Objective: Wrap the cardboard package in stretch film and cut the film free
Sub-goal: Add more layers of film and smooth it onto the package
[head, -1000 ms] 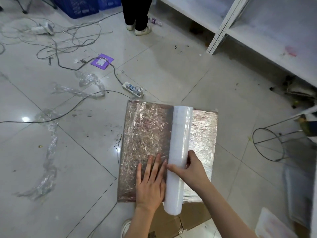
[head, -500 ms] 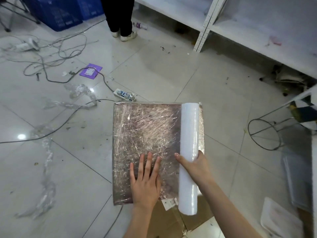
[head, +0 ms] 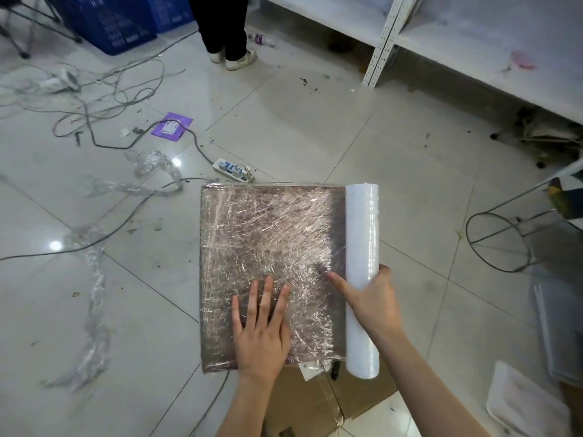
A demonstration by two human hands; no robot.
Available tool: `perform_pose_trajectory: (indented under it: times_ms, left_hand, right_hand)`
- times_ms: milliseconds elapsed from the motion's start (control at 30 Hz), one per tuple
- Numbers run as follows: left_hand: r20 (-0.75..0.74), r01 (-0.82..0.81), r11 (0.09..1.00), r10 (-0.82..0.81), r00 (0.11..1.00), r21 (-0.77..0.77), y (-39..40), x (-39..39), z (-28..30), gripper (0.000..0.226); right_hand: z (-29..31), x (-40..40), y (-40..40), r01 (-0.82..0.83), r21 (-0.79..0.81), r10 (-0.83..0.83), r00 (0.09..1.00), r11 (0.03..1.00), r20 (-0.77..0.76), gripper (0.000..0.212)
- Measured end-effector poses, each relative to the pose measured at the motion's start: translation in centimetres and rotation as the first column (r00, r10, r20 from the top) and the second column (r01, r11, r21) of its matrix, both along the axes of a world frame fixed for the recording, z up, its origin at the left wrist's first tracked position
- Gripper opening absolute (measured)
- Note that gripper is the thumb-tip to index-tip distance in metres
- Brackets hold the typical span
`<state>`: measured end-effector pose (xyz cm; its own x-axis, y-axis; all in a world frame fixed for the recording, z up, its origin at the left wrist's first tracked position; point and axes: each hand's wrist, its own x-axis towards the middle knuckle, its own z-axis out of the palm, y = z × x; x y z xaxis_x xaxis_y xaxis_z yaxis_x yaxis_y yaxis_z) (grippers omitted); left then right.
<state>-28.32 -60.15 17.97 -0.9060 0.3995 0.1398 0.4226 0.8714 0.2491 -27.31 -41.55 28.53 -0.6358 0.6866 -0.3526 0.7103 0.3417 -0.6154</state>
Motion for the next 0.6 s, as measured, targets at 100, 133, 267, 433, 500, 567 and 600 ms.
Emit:
perform_pose_trajectory:
  times_ms: [100, 133, 267, 433, 500, 567, 600]
  left_hand:
    - [0.035, 0.003, 1.0, -0.003, 0.999, 0.008, 0.2, -0.2, 1.0, 0.056]
    - [0.044, 0.005, 0.999, -0.006, 0.999, 0.032, 0.2, -0.1, 1.4, 0.056]
    - [0.011, -0.081, 0.989, 0.08, 0.997, 0.125, 1.4, 0.0, 4.2, 0.048]
    - [-0.024, 0.01, 0.999, -0.009, 1.0, 0.049, 6.5, -5.5, 5.7, 0.054]
    - [-0.004, 0.054, 0.999, -0.054, 0.999, 0.009, 7.1, -6.2, 4.7, 0.056]
    - [-0.008, 0.053, 0.999, -0.053, 0.999, 0.012, 6.7, -6.0, 4.2, 0.055]
    - [-0.02, 0.053, 0.998, -0.053, 0.998, 0.017, 6.4, -5.9, 4.2, 0.055]
  right_hand:
    - [0.4, 0.0, 0.6, 0.012, -0.194, -0.023, 0.998, 0.981, -0.054, 0.046]
    - [0.5, 0.0, 0.8, 0.009, -0.245, -0.026, 0.997, 0.97, -0.067, 0.038]
    - [0.8, 0.7, 1.0, -0.057, -0.297, 0.025, 0.994, 0.953, -0.109, 0.026]
    - [0.1, 2.1, 1.1, -0.1, -0.237, 0.071, 0.989, 0.966, -0.128, 0.024]
    - [-0.3, 2.3, 1.2, -0.116, -0.232, 0.089, 0.988, 0.966, -0.124, 0.028]
    - [-0.6, 2.5, 1.1, -0.133, -0.227, 0.109, 0.988, 0.965, -0.113, 0.03]
    - [-0.7, 2.5, 1.0, -0.13, -0.216, 0.108, 0.988, 0.968, -0.112, 0.033]
